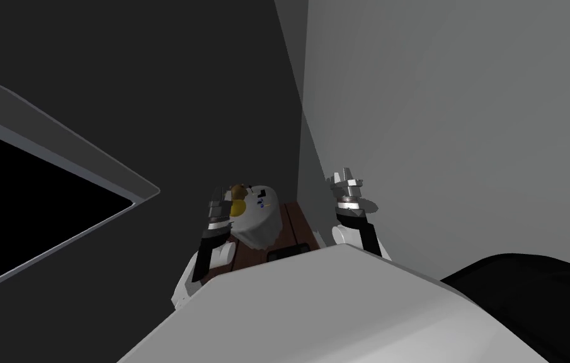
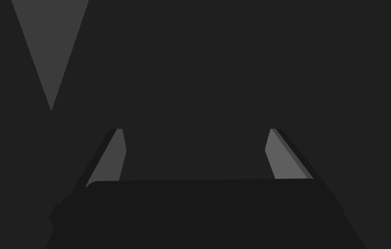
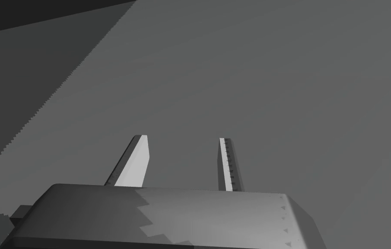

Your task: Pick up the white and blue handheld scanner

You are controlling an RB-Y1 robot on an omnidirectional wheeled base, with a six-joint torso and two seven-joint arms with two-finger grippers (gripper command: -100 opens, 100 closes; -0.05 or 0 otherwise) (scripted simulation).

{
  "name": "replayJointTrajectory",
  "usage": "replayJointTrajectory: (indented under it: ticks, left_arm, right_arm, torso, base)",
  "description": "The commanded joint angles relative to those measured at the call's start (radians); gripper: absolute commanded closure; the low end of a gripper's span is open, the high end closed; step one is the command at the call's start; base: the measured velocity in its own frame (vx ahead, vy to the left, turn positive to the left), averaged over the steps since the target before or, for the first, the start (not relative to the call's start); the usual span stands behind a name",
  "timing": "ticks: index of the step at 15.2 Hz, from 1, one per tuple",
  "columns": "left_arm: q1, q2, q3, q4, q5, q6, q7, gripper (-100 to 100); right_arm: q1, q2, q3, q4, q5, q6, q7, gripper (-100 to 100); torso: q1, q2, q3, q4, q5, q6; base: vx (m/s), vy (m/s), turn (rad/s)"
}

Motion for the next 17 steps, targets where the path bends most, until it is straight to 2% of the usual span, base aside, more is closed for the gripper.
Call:
replayJointTrajectory:
  ticks: [1, 2, 3, 4, 6, 7, 8, 9, 11, 14, 17]
  left_arm:
    - [-0.023, 0.018, 0.014, 0.047, 0.009, 0.03, 0.011, -100]
    - [-0.023, 0.018, 0.014, 0.047, 0.009, 0.03, 0.011, -100]
    - [-0.041, 0.027, 0.023, 0.081, 0.015, 0.051, 0.018, -100]
    - [-0.041, 0.027, 0.023, 0.081, 0.015, 0.051, 0.018, -100]
    - [-0.08, 0.039, 0.042, 0.141, 0.028, 0.097, 0.032, -100]
    - [-0.08, 0.039, 0.042, 0.152, 0.028, 0.097, 0.032, -100]
    - [-0.1, 0.043, 0.052, 0.183, 0.035, 0.12, 0.039, -100]
    - [-0.1, 0.043, 0.052, 0.188, 0.035, 0.12, 0.039, -100]
    - [-0.14, 0.047, 0.073, 0.25, 0.049, 0.168, 0.054, -100]
    - [-0.161, 0.046, 0.083, 0.303, 0.056, 0.193, 0.062, -100]
    - [-0.203, 0.042, 0.104, 0.369, 0.07, 0.244, 0.078, -100]
  right_arm:
    - [0.0, 0.0, 0.0, 0.0, 0.0, 0.0, 0.0, 0]
    - [0.0, 0.0, 0.0, 0.0, 0.0, 0.0, 0.0, 0]
    - [0.0, 0.0, 0.0, 0.0, 0.0, 0.0, 0.0, 0]
    - [0.0, 0.0, 0.0, 0.0, 0.0, 0.0, 0.0, 0]
    - [0.0, 0.0, 0.0, 0.0, 0.0, 0.0, 0.0, 0]
    - [0.0, 0.0, 0.0, 0.0, 0.0, 0.0, 0.0, 0]
    - [0.0, 0.0, 0.0, 0.0, 0.0, 0.0, 0.0, 0]
    - [0.0, 0.0, 0.0, 0.0, 0.0, 0.0, 0.0, 0]
    - [0.0, 0.0, 0.0, 0.0, 0.0, 0.0, 0.0, 0]
    - [0.0, 0.0, 0.0, 0.0, 0.0, 0.0, 0.0, 0]
    - [0.0, 0.0, 0.0, 0.0, 0.0, 0.0, 0.0, 0]
  torso:
    - [0.0, 0.0, 0.0, 0.0, 0.0, 0.0]
    - [0.0, 0.0, 0.0, 0.0, 0.0, 0.0]
    - [0.0, 0.0, 0.0, 0.0, 0.0, 0.0]
    - [0.0, -0.001, 0.0, 0.0, 0.0, 0.0]
    - [0.0, -0.001, -0.001, 0.0, 0.0, 0.0]
    - [0.0, -0.001, -0.001, 0.0, 0.0, 0.0]
    - [0.0, -0.001, 0.0, 0.0, 0.0, 0.0]
    - [-0.001, -0.001, 0.0, 0.0, 0.0, 0.0]
    - [-0.001, -0.002, -0.001, 0.0, 0.0, 0.0]
    - [-0.001, -0.002, -0.001, 0.0, 0.0, 0.0]
    - [-0.001, -0.002, -0.001, -0.001, 0.0, 0.0]
  base:
    - [-0.034, -0.041, 0.027]
    - [-0.027, -0.038, 0.022]
    - [-0.02, -0.039, 0.03]
    - [-0.019, -0.036, 0.028]
    - [-0.025, -0.04, 0.04]
    - [-0.028, -0.043, 0.032]
    - [-0.026, -0.047, 0.029]
    - [-0.016, -0.048, 0.027]
    - [-0.007, -0.053, 0.035]
    - [-0.01, -0.049, 0.029]
    - [-0.001, -0.047, 0.026]
